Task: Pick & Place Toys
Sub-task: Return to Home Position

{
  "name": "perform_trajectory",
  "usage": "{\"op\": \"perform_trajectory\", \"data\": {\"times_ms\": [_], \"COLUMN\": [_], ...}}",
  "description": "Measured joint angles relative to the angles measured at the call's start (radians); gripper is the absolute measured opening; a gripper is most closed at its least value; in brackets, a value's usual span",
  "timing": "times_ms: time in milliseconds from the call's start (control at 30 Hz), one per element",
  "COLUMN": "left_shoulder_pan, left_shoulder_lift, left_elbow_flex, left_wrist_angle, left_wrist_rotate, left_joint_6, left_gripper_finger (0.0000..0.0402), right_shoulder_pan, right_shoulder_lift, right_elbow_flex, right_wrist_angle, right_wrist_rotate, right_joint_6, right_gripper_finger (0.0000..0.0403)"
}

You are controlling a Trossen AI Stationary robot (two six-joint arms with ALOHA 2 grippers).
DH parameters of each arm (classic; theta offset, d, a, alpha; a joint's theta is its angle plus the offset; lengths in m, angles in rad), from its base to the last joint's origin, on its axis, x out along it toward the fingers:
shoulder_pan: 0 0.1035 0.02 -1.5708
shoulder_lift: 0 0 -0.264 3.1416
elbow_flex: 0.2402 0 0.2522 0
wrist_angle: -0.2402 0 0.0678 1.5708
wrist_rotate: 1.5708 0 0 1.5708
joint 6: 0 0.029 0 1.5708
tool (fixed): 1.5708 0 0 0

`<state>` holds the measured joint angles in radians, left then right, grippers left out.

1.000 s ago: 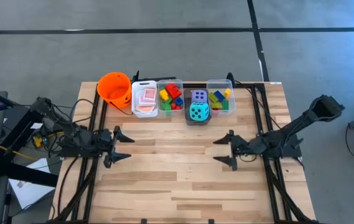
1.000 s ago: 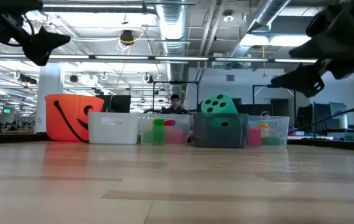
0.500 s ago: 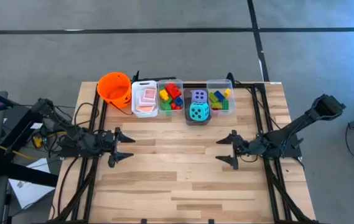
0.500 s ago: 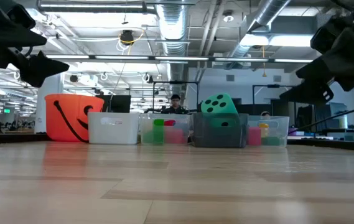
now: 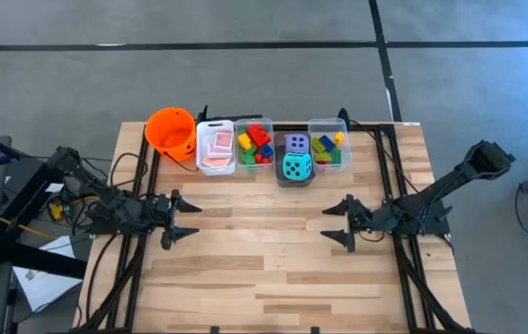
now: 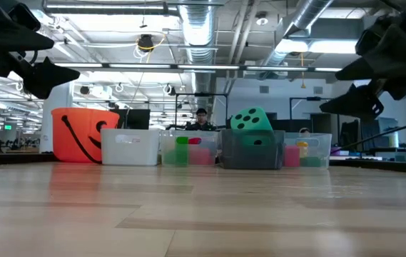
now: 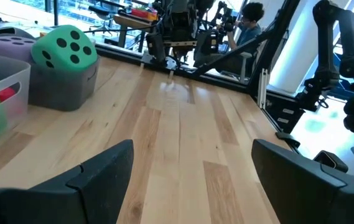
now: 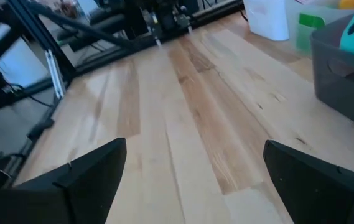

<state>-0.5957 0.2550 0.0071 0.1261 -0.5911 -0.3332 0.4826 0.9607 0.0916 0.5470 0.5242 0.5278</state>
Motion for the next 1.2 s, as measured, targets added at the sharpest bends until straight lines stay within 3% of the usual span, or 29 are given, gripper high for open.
{"op": "perform_trajectory", "data": {"times_ms": [433,1200], "left_shoulder_pan": [0.0,0.0], "left_shoulder_lift": [0.0,0.0], "left_elbow_flex": [0.0,0.0], "left_wrist_angle": [-0.001,-0.002], "left_wrist_rotate": [0.001,0.001], "left_joint_6": [0.0,0.0], "left_gripper_finger": [0.0319,0.0319], "right_shoulder_pan": [0.001,0.001], "right_shoulder_lift": [0.0,0.0], "right_elbow_flex": [0.0,0.001], "right_wrist_angle": [0.13,0.126], "right_wrist_rotate": [-0.002,-0.002], "right_joint_6": [0.005,0.004], "right_gripper_finger": [0.0372,0.0372]}}
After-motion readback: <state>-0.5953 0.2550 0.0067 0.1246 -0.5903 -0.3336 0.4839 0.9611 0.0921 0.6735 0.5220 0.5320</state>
